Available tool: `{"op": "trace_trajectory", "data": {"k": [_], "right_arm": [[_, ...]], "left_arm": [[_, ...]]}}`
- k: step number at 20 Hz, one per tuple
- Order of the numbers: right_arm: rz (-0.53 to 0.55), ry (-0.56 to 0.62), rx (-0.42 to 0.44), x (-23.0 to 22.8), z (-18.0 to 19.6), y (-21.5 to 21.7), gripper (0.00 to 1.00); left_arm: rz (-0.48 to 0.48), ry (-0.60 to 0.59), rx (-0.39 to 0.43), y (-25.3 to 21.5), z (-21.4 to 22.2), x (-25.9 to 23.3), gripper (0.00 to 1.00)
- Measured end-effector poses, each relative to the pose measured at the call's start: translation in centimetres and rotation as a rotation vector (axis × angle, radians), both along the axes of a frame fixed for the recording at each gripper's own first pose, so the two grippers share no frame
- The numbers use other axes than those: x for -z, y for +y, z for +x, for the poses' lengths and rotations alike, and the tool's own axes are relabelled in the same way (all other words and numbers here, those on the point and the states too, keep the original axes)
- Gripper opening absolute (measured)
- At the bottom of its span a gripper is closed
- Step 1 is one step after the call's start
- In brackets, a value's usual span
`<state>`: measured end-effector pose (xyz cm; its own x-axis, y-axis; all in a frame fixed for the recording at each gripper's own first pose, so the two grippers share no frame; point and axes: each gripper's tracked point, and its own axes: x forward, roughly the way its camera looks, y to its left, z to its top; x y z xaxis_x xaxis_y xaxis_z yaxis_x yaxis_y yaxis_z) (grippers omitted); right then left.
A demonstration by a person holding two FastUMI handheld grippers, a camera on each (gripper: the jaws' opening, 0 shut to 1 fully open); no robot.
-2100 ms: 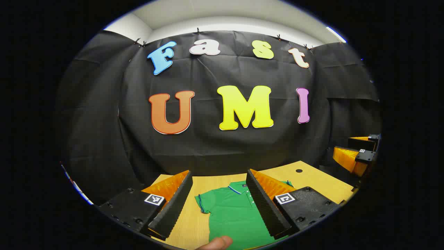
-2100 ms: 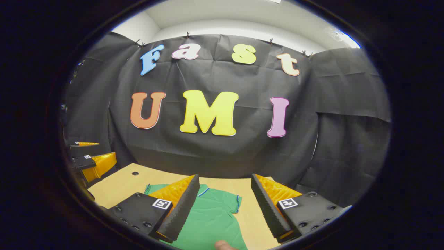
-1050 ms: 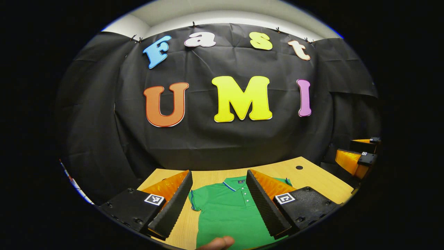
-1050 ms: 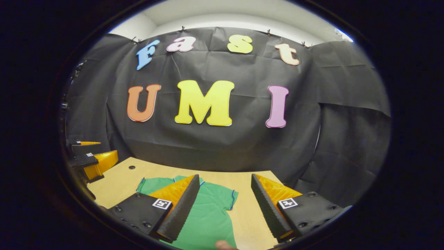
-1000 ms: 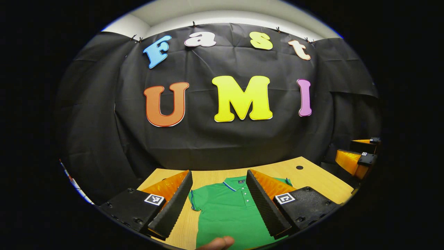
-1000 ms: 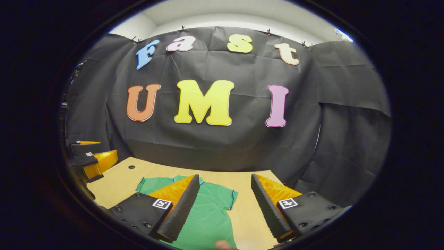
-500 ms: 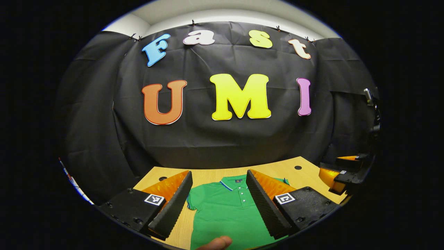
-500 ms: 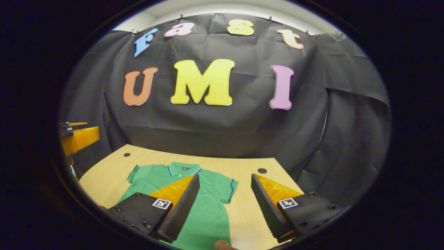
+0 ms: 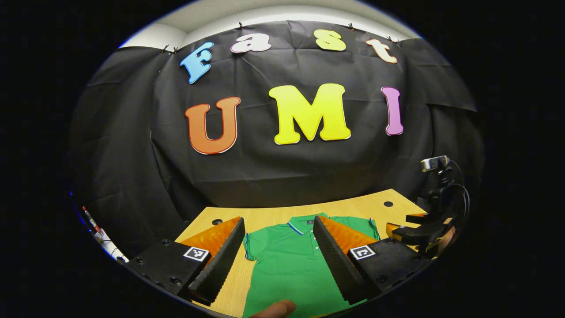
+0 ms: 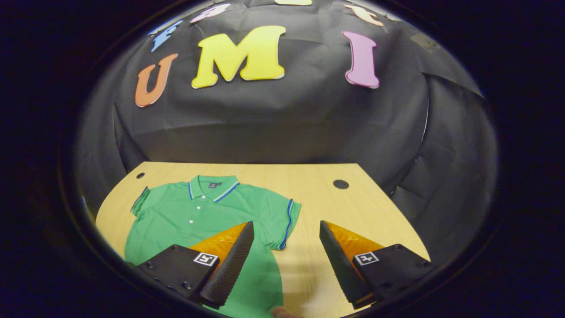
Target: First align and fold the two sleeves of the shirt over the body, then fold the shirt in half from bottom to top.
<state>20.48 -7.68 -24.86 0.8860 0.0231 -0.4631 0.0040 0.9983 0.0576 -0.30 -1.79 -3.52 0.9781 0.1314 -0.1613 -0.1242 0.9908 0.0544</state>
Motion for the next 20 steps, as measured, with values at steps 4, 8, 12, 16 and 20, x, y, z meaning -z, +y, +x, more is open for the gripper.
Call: {"op": "trace_trajectory", "data": {"k": [4,8,12,16,20], "right_arm": [[-0.008,0.096,-0.002,5.4,4.4,-0.2,0.96],[-0.002,0.169,0.035,8.7,6.5,-0.8,0.96],[0.005,0.193,0.004,9.6,7.7,0.1,0.93],[0.023,0.192,-0.013,9.7,8.5,0.6,0.49],[0.04,0.191,-0.029,9.8,8.6,0.8,0.22]], "left_arm": [[0.03,0.034,-0.032,0.4,-0.8,0.4,1.0],[0.035,0.075,-0.058,0.5,-1.2,1.2,1.0],[0.032,0.097,-0.069,0.1,-1.6,1.6,1.0],[0.045,0.116,-0.086,0.7,-1.8,1.8,1.0],[0.028,0.141,-0.11,0.7,-2.2,2.4,1.0]]}}
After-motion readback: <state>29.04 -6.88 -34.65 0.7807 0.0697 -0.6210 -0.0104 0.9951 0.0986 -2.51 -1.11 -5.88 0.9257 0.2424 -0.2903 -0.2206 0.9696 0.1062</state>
